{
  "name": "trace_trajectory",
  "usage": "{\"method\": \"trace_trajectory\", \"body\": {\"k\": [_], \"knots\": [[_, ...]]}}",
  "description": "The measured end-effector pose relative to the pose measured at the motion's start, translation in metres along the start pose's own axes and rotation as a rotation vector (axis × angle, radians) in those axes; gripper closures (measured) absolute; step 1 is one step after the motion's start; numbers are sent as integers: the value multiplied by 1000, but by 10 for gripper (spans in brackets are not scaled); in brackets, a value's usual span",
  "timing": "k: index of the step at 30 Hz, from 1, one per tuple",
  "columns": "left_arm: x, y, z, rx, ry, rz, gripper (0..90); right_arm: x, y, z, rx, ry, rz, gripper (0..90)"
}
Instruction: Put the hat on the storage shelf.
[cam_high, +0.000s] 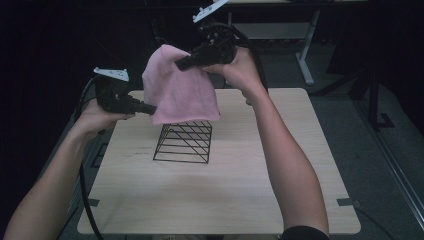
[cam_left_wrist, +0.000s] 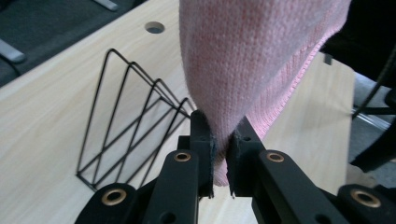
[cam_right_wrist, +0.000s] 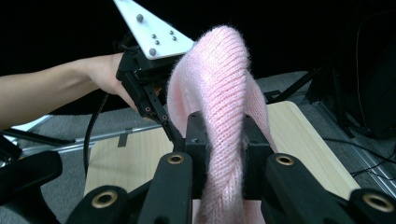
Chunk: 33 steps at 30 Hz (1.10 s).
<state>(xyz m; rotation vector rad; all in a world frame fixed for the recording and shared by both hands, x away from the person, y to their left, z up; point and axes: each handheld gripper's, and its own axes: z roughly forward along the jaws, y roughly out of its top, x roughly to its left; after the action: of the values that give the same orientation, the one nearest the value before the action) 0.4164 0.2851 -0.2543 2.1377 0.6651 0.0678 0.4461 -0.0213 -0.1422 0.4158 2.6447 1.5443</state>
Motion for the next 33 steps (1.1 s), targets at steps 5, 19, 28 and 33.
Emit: {"method": "trace_trajectory", "body": {"k": [5, 19, 28, 33], "knots": [[1, -1, 1, 13, 30, 4, 827, -6, -2, 4, -6, -5, 8, 774], [11, -13, 13, 64, 72, 12, 826, -25, -27, 24, -30, 37, 52, 772], [7, -17, 20, 103, 76, 33, 819, -23, -40, 27, -37, 59, 59, 771], [9, -26, 24, 116, 72, 18, 819, -23, -47, 32, -20, 74, 64, 770]]}}
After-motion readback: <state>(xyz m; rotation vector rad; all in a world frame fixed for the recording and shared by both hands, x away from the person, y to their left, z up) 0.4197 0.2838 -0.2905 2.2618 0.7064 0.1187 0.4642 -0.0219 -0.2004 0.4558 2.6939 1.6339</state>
